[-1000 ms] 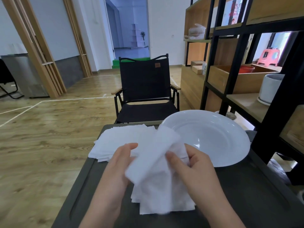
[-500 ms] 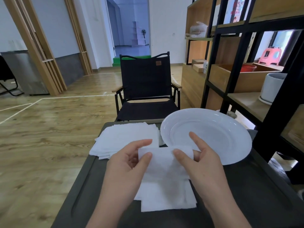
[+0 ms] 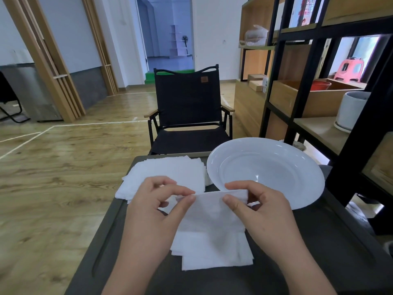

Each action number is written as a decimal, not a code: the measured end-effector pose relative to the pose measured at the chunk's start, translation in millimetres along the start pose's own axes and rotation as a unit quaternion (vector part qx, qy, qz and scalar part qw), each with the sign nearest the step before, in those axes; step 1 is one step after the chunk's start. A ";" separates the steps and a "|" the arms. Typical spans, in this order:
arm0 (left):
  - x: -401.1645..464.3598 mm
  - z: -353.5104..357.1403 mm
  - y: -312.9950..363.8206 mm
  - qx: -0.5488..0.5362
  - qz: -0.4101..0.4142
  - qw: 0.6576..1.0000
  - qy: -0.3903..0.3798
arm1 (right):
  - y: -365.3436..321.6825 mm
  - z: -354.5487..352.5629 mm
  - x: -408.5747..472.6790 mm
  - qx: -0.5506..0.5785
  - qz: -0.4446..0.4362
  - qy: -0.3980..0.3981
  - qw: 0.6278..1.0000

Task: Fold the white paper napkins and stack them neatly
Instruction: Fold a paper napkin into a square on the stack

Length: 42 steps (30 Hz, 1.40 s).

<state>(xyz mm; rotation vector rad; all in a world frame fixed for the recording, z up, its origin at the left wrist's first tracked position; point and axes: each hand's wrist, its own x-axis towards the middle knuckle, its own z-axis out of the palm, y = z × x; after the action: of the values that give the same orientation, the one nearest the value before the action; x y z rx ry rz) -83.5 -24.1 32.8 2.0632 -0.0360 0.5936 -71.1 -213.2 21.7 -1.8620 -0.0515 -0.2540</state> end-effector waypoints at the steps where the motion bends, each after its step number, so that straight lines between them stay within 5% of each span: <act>1: 0.4 -1.0 0.8 -0.011 0.000 1.000 -0.002 | 0.1 -0.6 0.1 -0.004 -0.002 -0.002 1.000; 6: -0.5 -5.8 9.8 -0.176 -0.113 0.974 -0.082 | -7.1 -4.5 -1.1 0.066 0.030 -0.057 0.996; 9: -0.8 -2.8 1.3 -0.110 -0.168 0.977 -0.075 | -8.7 -0.4 -3.3 0.077 0.077 -0.049 0.993; 18: -8.6 10.5 -16.4 0.197 -0.219 0.951 -0.098 | 13.9 19.6 -2.7 -0.199 0.096 -0.008 0.975; 28: -9.9 13.0 -14.8 0.277 -0.224 0.927 -0.117 | 15.5 14.1 -5.5 -0.250 0.125 -0.015 0.960; 35: -8.4 7.8 -10.1 0.206 -0.204 0.954 -0.073 | 15.0 13.5 -3.7 -0.267 0.135 -0.013 0.954; 42: -6.2 -0.5 11.6 -0.082 -0.186 0.976 -0.078 | 9.1 1.8 -2.9 -0.150 0.156 -0.046 0.975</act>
<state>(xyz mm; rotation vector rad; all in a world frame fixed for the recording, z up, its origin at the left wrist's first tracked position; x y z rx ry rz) -92.2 -31.3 39.6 1.8876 0.2000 0.1895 -72.2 -213.9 12.1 -2.1474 0.2265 0.0459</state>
